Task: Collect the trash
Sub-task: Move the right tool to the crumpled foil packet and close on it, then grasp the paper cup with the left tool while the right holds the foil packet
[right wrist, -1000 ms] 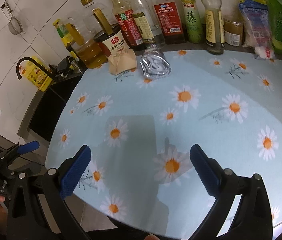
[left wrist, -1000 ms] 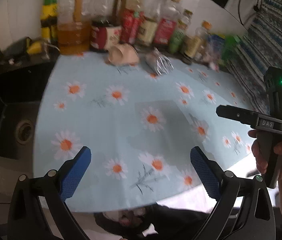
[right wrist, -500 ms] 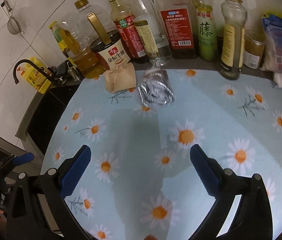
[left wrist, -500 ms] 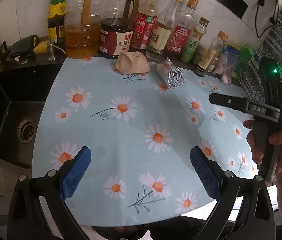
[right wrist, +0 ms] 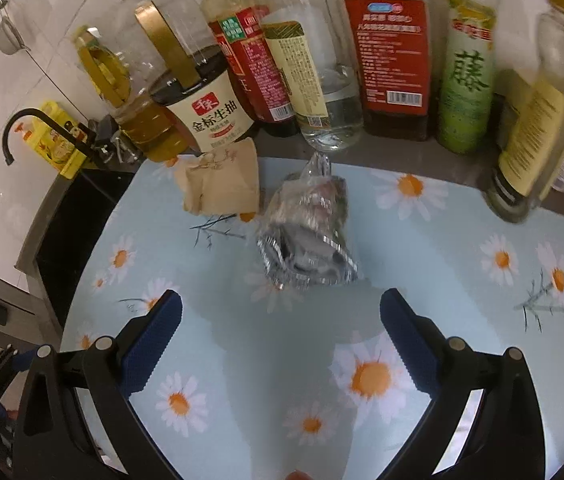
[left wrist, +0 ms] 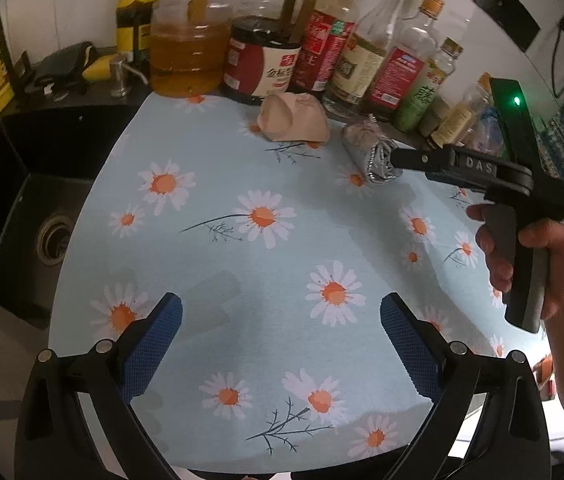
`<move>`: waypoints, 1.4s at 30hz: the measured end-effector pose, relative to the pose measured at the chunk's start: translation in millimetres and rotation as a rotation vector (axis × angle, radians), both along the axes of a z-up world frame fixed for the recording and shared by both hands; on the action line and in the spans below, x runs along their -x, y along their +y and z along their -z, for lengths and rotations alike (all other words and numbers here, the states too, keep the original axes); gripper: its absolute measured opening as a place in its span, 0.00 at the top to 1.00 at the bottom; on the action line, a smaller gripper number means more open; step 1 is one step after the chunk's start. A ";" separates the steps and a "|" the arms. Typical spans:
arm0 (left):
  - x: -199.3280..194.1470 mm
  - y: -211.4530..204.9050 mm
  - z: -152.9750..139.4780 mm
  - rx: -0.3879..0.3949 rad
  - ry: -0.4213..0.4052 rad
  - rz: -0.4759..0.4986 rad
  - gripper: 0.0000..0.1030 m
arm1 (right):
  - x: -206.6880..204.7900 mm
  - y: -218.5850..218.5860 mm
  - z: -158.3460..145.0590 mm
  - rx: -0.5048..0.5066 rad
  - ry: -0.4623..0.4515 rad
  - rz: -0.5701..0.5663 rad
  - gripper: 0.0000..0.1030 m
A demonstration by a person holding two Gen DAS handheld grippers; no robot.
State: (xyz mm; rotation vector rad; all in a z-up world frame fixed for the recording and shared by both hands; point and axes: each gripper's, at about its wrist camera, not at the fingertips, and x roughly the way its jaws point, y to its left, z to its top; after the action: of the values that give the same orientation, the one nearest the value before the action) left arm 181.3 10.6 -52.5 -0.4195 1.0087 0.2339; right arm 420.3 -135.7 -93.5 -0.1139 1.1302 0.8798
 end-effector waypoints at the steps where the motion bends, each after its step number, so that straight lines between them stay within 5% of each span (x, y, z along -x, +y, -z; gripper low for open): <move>1: 0.2 0.2 1.5 0.001 0.003 -0.009 0.06 | -2.7 3.3 1.3 0.009 -0.002 -0.003 0.05; 11: 4.8 3.9 11.5 0.013 0.022 -0.082 0.06 | -30.7 35.0 20.4 0.059 -0.009 -0.027 0.07; 22: -1.3 4.4 13.5 0.005 0.036 -0.091 0.06 | -39.2 37.3 29.3 0.079 -0.006 -0.027 0.41; 42: -60.4 -0.4 -5.1 -0.079 0.044 0.033 0.06 | -22.3 -23.9 4.6 -0.041 0.018 0.002 0.44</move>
State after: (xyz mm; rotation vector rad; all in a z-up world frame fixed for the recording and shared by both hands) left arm 241.7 10.3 -47.4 -0.3271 1.0453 0.2537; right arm 442.6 -159.6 -98.1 -0.0706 1.1282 0.9030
